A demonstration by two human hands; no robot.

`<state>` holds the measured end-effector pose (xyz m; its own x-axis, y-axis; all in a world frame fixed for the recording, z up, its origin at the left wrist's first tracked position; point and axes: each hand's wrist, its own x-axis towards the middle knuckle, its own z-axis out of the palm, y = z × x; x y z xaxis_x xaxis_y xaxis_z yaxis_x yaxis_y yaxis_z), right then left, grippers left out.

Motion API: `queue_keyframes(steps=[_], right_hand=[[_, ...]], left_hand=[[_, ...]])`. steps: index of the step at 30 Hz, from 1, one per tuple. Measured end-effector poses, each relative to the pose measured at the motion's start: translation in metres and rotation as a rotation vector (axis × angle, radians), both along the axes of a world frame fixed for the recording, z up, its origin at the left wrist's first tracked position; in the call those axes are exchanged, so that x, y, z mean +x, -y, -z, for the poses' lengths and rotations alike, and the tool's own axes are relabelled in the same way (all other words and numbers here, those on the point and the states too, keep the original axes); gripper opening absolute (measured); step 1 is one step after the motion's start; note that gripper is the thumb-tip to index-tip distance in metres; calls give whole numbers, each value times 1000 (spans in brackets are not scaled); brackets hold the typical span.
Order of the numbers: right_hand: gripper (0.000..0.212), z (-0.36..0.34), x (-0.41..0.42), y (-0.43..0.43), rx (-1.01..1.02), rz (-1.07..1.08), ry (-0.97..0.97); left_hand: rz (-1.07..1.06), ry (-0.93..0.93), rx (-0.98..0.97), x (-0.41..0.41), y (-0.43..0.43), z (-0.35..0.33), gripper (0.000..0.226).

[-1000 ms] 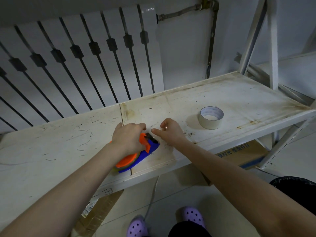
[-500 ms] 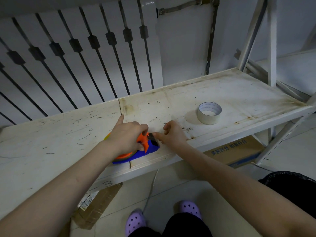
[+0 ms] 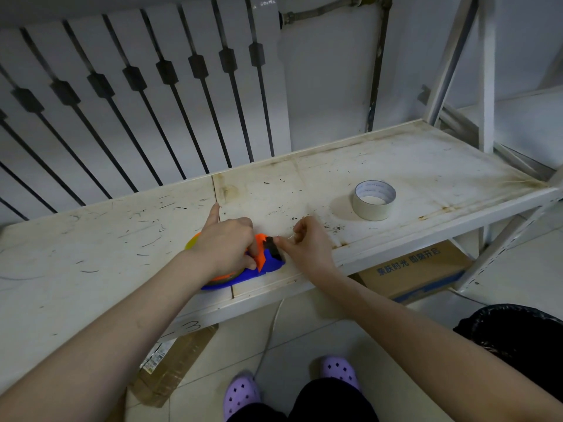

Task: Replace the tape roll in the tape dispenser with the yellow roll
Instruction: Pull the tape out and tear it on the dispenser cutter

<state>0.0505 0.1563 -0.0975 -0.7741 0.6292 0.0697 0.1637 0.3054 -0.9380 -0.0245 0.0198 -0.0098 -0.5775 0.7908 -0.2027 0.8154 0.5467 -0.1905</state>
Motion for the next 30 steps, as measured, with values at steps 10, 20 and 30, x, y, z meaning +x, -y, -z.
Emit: queue_keyframes(steps=[10,20,30], right_hand=[[30,5,3,4,-151,-5,37],[24,-4,-1,3,-34,20,10],[25,-5,-20,4,-84,42,40]], left_hand=[[-9,31,11,1,0,1,18],[-12,6,24,0,-2,0,18],[-33,-2,88,-8,-7,3,20]])
